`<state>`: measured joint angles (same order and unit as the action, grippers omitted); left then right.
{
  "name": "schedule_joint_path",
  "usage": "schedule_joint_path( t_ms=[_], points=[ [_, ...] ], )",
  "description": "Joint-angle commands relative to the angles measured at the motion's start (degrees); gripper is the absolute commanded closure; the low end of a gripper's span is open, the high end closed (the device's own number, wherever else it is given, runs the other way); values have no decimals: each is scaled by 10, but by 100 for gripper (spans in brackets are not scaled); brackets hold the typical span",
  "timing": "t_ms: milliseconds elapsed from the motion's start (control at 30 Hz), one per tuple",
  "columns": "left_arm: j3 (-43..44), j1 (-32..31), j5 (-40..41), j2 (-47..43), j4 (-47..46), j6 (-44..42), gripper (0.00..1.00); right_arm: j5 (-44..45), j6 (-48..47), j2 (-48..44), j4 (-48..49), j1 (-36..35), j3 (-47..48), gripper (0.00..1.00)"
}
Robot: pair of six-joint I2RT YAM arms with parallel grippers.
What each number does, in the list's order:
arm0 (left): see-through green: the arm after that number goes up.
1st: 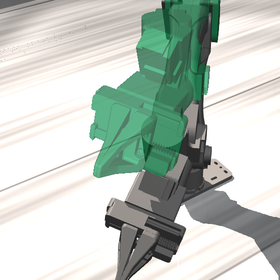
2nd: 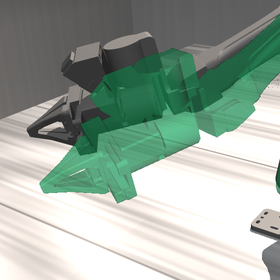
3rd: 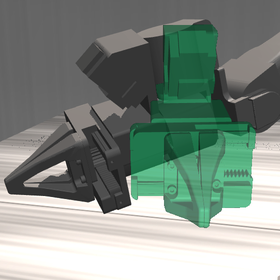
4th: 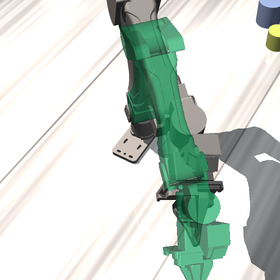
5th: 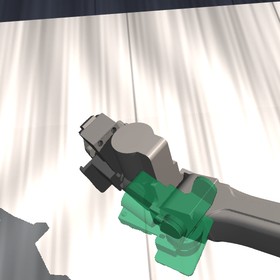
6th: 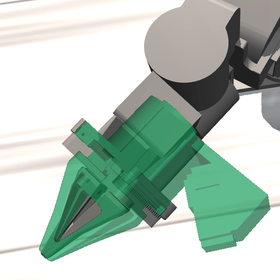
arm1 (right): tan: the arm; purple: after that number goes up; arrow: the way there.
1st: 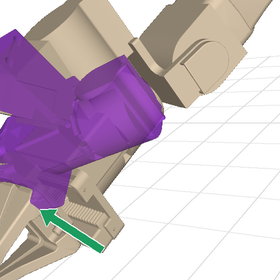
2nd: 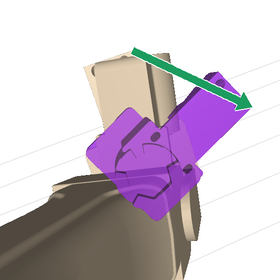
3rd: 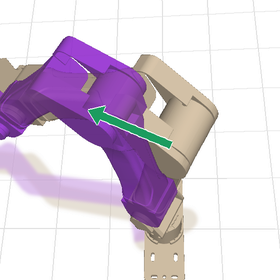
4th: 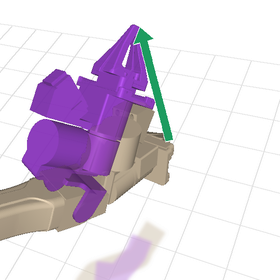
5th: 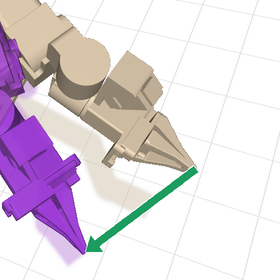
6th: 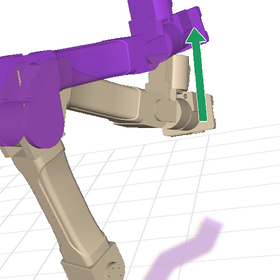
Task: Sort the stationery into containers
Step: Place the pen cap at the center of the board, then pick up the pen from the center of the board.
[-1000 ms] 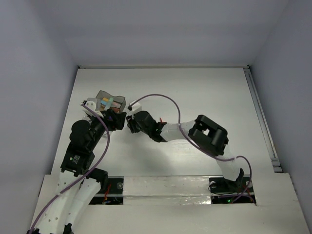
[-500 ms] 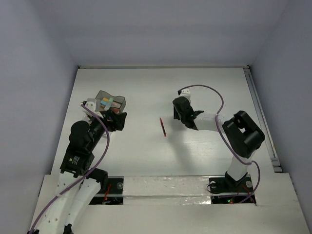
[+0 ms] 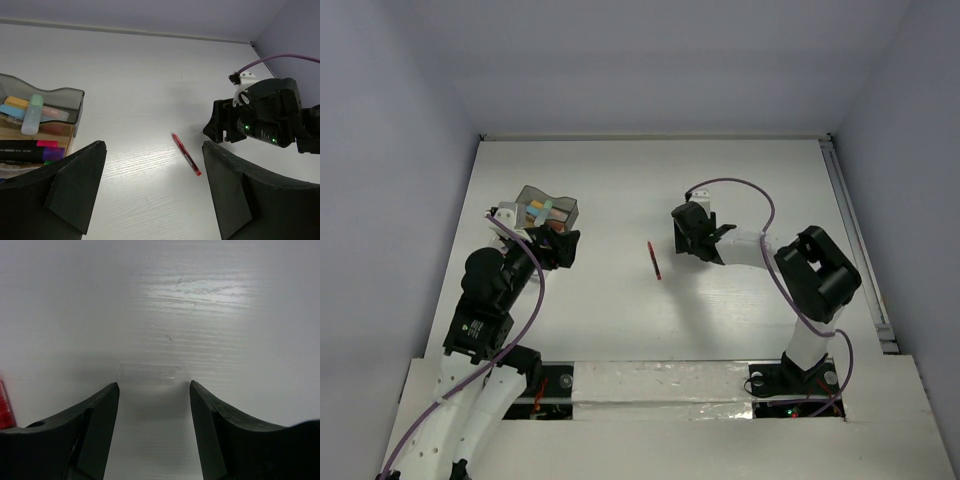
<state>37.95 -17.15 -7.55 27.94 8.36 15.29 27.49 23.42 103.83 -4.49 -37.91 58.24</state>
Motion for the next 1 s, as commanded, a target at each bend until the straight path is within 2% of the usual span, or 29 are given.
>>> schedule_joint_path(
  t_ms=[0, 200, 367, 500, 633, 767, 967],
  points=[
    [17, -1, -10, -3, -29, -2, 25, -23, -14, -54, -37, 0, 17, 36],
    [16, -1, -19, 3, -33, -2, 22, -45, -59, -86, -51, -70, 44, 41],
    [16, -1, -23, 8, -33, -3, 20, -110, -62, -20, -65, -108, 107, 52],
    [16, -1, -25, 9, -34, -3, 20, -120, -62, 31, -80, -108, 152, 53],
    [16, -1, -28, 11, -34, -3, 20, -90, -60, 72, -114, -108, 193, 53],
    [16, -1, -30, 10, -34, -3, 21, -63, -56, 81, -126, -108, 193, 53],
    [17, -1, -32, 11, -35, -3, 21, -74, -53, 88, -129, -108, 186, 56]
  ],
)
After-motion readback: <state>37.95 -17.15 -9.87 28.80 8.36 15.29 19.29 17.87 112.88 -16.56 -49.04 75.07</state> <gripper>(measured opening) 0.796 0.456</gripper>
